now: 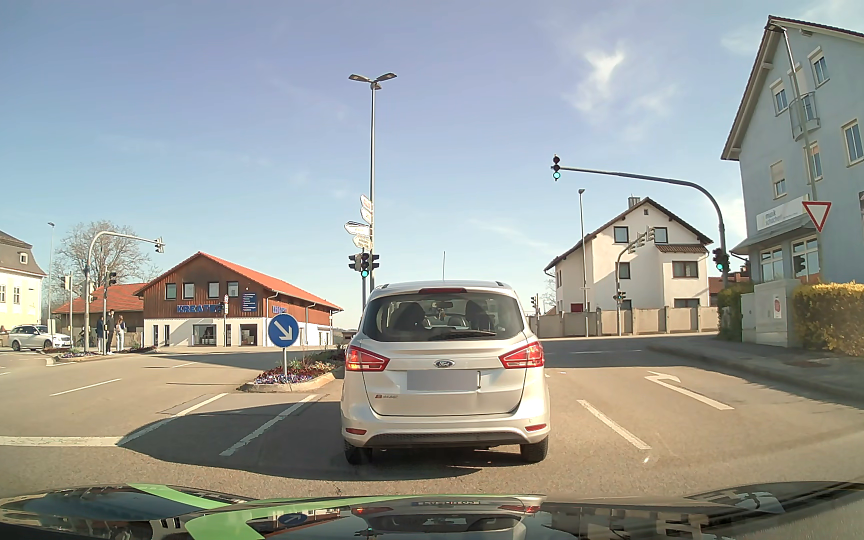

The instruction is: Follow the waypoints while adhering to traffic rules and regulations

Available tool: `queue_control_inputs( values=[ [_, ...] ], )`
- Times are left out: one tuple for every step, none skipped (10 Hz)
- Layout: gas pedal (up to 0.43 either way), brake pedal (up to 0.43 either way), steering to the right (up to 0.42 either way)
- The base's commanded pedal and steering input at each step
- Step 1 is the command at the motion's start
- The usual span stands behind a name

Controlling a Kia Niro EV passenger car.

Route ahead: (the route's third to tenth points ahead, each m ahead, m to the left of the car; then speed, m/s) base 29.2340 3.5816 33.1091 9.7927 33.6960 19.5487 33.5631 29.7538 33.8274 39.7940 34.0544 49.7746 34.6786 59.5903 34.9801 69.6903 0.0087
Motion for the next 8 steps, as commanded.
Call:
queue_control_inputs(
  values=[
    [0.000,0.280,0.003],
    [0.000,0.280,0.002],
    [0.000,0.280,0.002],
    [0.000,0.280,0.002],
    [0.000,0.280,0.002],
    [0.000,0.280,0.003],
    [0.000,0.280,0.003],
    [0.000,0.280,0.002]
  ],
)
